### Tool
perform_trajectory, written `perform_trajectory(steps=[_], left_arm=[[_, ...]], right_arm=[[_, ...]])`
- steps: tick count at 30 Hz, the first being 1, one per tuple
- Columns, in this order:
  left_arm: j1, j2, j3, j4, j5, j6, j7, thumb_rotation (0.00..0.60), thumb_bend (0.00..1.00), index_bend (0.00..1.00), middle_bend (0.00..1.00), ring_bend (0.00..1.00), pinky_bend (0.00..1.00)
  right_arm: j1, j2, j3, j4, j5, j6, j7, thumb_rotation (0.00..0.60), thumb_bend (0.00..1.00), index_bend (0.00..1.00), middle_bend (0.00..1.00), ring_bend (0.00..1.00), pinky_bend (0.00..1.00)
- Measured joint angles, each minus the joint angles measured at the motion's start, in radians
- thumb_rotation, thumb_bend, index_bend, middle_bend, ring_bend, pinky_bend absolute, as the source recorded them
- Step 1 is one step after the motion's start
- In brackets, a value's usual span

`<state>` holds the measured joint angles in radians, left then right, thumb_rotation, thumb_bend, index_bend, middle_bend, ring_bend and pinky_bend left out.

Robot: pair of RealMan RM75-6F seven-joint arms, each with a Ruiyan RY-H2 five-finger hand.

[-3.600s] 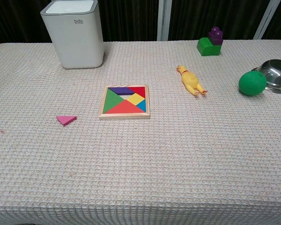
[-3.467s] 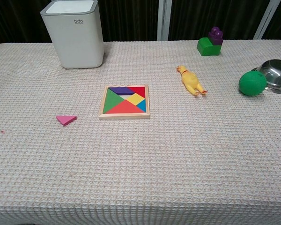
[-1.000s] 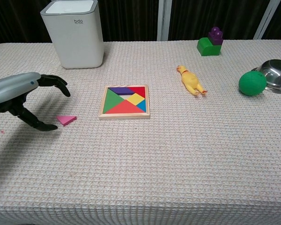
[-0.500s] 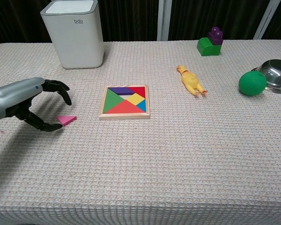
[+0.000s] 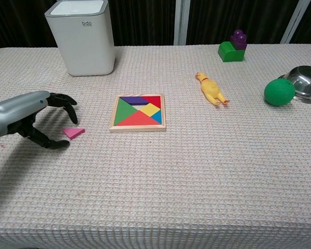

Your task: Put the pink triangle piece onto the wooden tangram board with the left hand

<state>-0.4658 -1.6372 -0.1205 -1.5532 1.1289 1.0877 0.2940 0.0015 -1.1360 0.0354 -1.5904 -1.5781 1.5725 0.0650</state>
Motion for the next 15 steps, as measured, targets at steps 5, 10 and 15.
perform_trajectory(steps=[5,10,15], left_arm=[[-0.005,-0.006,-0.001,0.003,-0.009,-0.003,0.002,0.600,0.26,0.42,0.13,0.00,0.09],[-0.006,-0.009,-0.005,0.001,-0.006,0.004,-0.008,0.600,0.26,0.44,0.14,0.00,0.10],[-0.006,-0.009,-0.005,0.002,-0.005,0.006,-0.017,0.600,0.26,0.45,0.14,0.00,0.10]], right_arm=[[0.000,0.000,0.001,0.000,0.006,-0.003,0.000,0.600,0.24,0.00,0.00,0.00,0.00],[0.001,-0.003,-0.001,0.001,0.011,-0.012,-0.002,0.600,0.24,0.00,0.00,0.00,0.00],[0.003,-0.006,0.001,0.001,0.014,-0.014,-0.003,0.600,0.24,0.00,0.00,0.00,0.00]])
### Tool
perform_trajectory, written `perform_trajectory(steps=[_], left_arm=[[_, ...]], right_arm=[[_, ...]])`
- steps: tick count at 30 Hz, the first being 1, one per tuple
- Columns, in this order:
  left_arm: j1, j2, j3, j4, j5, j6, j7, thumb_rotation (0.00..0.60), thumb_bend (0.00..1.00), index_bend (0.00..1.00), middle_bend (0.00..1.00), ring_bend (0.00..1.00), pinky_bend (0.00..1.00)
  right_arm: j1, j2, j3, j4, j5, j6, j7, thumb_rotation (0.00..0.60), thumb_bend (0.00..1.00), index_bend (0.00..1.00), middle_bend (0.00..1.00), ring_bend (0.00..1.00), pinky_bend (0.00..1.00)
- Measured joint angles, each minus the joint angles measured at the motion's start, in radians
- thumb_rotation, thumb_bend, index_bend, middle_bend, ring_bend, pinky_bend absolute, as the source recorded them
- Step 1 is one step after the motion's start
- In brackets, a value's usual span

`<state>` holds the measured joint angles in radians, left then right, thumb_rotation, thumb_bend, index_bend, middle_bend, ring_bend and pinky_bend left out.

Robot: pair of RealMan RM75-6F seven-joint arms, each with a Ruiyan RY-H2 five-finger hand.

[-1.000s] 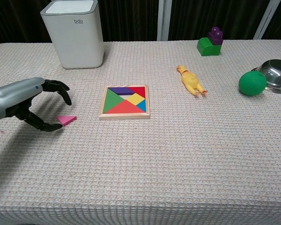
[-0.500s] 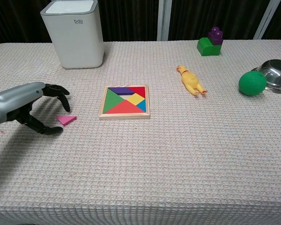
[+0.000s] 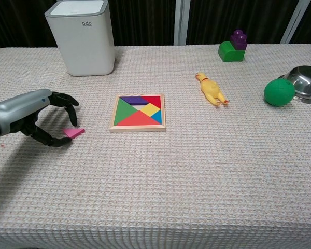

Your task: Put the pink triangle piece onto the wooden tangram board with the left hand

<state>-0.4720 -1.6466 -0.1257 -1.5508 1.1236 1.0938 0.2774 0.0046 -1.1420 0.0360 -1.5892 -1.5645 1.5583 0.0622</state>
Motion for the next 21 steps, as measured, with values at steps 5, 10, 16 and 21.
perform_trajectory(steps=[5,10,16,21], left_arm=[[-0.002,0.001,0.000,0.005,-0.007,-0.009,-0.012,0.600,0.26,0.46,0.14,0.00,0.10],[-0.005,-0.003,0.000,0.008,-0.015,-0.013,-0.012,0.600,0.27,0.47,0.14,0.00,0.10],[-0.008,-0.004,-0.002,0.008,-0.026,-0.016,-0.007,0.600,0.29,0.48,0.15,0.00,0.10],[-0.010,-0.004,-0.005,0.003,-0.030,-0.012,-0.006,0.600,0.30,0.49,0.15,0.00,0.10]], right_arm=[[0.000,-0.003,0.001,0.003,0.001,0.001,0.000,0.600,0.24,0.00,0.00,0.00,0.00],[0.001,-0.003,0.002,0.004,0.007,-0.005,-0.002,0.600,0.24,0.00,0.00,0.00,0.00],[0.002,-0.004,0.002,0.007,0.009,-0.006,0.001,0.600,0.24,0.00,0.00,0.00,0.00],[0.001,-0.004,0.003,0.009,0.009,-0.005,0.004,0.600,0.24,0.00,0.00,0.00,0.00]])
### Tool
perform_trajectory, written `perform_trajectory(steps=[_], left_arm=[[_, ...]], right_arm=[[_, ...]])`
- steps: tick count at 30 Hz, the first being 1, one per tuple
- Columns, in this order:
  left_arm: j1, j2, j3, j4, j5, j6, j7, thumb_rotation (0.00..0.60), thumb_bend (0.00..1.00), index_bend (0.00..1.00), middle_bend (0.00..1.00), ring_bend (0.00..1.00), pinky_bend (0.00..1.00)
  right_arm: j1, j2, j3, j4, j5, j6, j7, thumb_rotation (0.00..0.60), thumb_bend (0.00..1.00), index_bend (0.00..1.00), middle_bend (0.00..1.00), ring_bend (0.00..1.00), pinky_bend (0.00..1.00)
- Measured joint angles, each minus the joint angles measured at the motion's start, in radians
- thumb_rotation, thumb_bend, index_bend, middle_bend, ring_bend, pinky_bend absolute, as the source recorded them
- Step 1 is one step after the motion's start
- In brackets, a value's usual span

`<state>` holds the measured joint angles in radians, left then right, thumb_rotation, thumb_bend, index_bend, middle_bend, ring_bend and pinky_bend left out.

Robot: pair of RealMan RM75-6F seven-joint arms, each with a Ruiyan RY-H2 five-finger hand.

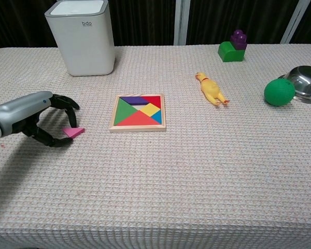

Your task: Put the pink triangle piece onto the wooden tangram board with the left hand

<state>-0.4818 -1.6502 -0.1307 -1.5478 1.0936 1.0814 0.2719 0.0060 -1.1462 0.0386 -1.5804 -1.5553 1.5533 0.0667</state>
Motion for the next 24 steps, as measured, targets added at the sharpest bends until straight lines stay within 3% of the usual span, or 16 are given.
perform_trajectory(steps=[12,24], left_arm=[[-0.013,0.022,-0.027,-0.061,-0.007,0.035,0.052,0.600,0.31,0.51,0.16,0.00,0.10],[-0.115,0.026,-0.100,-0.128,-0.065,0.010,0.171,0.600,0.31,0.51,0.16,0.00,0.10]], right_arm=[[0.001,0.002,0.000,-0.008,-0.003,0.001,-0.010,0.600,0.24,0.00,0.00,0.00,0.00],[0.002,-0.005,-0.001,0.004,-0.004,-0.001,0.000,0.600,0.24,0.00,0.00,0.00,0.00]])
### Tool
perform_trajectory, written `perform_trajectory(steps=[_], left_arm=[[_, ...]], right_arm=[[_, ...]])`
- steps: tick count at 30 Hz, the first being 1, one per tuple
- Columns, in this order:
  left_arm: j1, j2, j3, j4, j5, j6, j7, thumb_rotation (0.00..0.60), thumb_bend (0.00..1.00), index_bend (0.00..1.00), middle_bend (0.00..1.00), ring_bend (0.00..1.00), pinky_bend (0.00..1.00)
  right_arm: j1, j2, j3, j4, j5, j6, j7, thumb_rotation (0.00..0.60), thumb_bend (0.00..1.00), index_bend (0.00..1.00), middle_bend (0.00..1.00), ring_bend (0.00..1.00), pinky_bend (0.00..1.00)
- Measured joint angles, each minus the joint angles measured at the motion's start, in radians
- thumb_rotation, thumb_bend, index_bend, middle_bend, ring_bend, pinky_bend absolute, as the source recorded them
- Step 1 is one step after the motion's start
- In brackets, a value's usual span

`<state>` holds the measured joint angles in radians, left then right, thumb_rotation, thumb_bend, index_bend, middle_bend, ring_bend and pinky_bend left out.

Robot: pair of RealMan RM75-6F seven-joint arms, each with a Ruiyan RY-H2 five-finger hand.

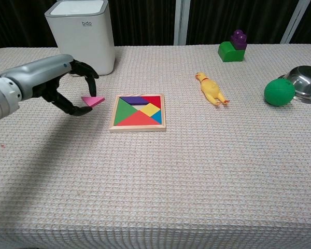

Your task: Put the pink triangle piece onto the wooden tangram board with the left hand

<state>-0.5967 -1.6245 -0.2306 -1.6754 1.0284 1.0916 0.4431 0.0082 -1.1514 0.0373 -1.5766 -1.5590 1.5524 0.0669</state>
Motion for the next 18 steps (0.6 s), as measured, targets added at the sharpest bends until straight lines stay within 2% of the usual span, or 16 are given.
perform_trajectory(steps=[6,13,18], left_arm=[[-0.061,-0.031,-0.035,0.025,-0.051,-0.038,0.018,0.600,0.31,0.51,0.16,0.00,0.10],[-0.138,-0.105,-0.078,0.119,-0.177,-0.083,0.040,0.600,0.31,0.51,0.17,0.00,0.10],[-0.183,-0.163,-0.100,0.172,-0.247,-0.077,0.065,0.600,0.31,0.51,0.17,0.00,0.09]], right_arm=[[0.001,0.000,0.002,0.004,-0.003,0.004,0.009,0.600,0.24,0.00,0.00,0.00,0.00],[0.003,-0.004,0.001,0.012,-0.002,-0.002,0.013,0.600,0.24,0.00,0.00,0.00,0.00],[0.002,-0.004,0.001,0.019,0.003,-0.004,0.022,0.600,0.24,0.00,0.00,0.00,0.00]])
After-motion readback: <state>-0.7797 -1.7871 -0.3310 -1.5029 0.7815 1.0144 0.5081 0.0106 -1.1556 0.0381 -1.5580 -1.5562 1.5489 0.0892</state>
